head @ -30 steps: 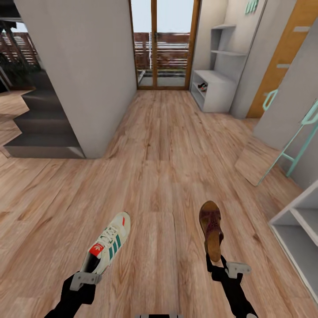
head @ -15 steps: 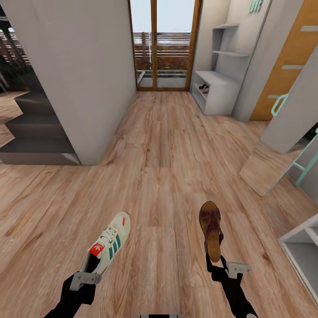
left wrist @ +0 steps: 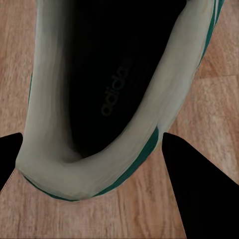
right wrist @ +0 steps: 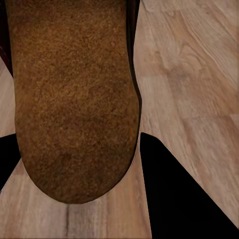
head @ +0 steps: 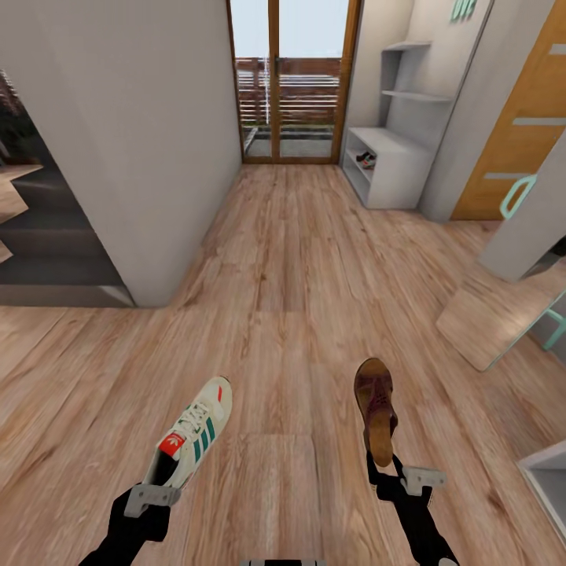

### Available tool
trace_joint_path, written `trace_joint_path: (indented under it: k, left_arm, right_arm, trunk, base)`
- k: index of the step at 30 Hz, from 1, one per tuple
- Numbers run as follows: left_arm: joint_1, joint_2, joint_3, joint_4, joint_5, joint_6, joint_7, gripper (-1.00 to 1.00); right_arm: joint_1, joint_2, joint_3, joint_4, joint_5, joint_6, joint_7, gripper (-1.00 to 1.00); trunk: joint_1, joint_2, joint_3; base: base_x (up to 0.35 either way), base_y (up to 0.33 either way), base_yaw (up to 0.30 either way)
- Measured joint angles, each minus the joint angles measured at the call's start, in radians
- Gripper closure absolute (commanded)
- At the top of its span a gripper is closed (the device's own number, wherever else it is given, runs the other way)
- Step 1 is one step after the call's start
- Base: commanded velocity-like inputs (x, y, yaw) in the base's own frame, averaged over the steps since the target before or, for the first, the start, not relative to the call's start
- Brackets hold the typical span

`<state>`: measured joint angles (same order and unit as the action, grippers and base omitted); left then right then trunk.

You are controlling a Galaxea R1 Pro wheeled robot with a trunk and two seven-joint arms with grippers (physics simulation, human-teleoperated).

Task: Pick up the two gym shoes and the two sandals from the corridor floor and place them onto the hallstand (shoe rack) in the corridor, making sure they are on the rack and not on the floor. Arrange them so the two gym shoes are next to each other and the two sandals are next to each other.

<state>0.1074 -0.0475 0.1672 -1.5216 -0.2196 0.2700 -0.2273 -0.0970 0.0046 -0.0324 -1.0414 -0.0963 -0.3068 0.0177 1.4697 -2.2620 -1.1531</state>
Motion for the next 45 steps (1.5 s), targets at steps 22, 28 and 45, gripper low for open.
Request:
trace_joint_path:
  k: [22, 28, 45]
  left_arm:
    - [0.0, 0.0, 0.0, 0.0, 0.0, 0.0, 0.0, 1.0]
    - [0.0, 0.0, 0.0, 0.0, 0.0, 0.0, 0.0, 1.0]
    - [0.0, 0.0, 0.0, 0.0, 0.0, 0.0, 0.0, 1.0]
  right_arm:
    - [0.0, 0.0, -0.001, 0.0, 0.0, 0.0, 0.0, 1.0]
    - [0.0, 0.0, 0.0, 0.0, 0.0, 0.0, 0.0, 1.0]
    - [0.001, -0.003, -0.001, 0.374, 0.005, -0.003, -0.003, 1.0]
  trunk:
    - [0.0, 0.0, 0.0]
    - [0.0, 0.0, 0.0]
    - [0.0, 0.0, 0.0]
  base:
    - [0.334, 0.0, 0.0]
    - [0.334, 0.0, 0.0]
    - [0.334, 0.0, 0.0]
